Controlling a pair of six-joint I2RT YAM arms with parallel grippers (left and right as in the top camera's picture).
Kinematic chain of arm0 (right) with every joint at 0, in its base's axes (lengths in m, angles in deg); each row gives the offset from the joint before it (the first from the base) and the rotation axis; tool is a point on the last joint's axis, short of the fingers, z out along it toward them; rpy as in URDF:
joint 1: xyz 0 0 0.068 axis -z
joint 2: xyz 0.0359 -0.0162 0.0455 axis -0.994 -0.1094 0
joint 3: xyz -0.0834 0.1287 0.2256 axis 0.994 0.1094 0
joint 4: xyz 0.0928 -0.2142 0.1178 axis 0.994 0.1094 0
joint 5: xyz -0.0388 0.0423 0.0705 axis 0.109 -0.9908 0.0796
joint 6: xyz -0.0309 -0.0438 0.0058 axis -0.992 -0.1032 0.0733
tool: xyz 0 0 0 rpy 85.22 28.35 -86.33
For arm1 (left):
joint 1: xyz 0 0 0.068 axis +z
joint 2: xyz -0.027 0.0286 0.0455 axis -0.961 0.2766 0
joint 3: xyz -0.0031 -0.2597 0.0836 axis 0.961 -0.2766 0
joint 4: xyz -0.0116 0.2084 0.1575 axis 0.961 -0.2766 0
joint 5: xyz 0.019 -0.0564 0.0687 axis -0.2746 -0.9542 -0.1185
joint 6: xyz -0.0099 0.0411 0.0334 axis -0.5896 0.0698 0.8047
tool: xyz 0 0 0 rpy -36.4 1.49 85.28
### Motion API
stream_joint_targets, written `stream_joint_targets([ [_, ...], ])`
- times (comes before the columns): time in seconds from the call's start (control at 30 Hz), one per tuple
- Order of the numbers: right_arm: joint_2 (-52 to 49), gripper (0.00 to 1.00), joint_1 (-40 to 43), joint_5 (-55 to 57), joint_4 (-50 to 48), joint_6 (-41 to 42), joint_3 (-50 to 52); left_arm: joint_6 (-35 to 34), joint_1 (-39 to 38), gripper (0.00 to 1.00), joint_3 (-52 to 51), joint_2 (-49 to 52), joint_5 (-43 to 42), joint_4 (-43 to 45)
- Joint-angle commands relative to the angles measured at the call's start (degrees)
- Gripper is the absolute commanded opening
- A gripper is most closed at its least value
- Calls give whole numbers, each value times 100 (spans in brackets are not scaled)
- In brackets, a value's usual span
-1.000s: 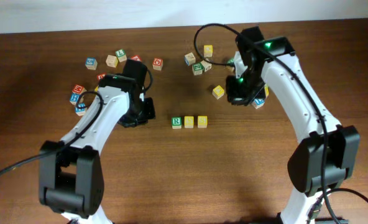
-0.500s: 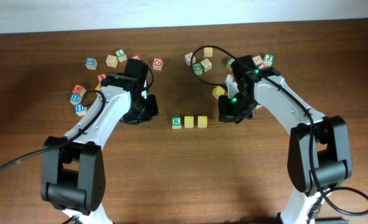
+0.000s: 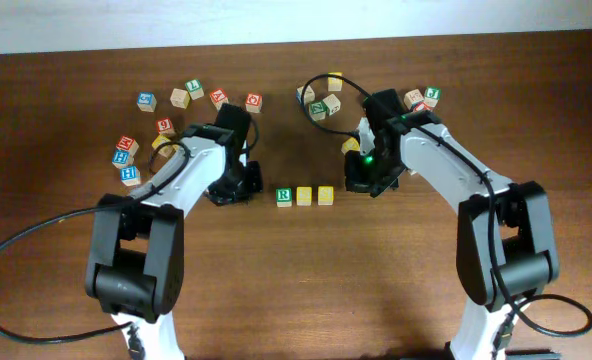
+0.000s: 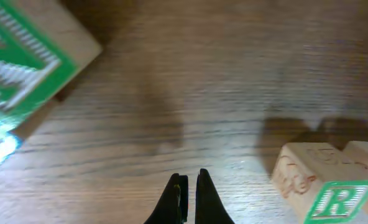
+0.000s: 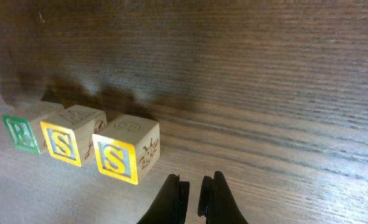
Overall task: Spell out RSS
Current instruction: 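Bring both grippers down to either end of the R-S-S row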
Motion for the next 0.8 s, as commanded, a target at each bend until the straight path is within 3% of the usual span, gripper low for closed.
stream_joint_targets([
  [0.0,-57,4,-48,404,22,138,44,111,-179,0,-28,85,-109,125],
  [0.77,-503,4,-417,323,-297,439,96,68,-280,0,-28,229,-243,293],
])
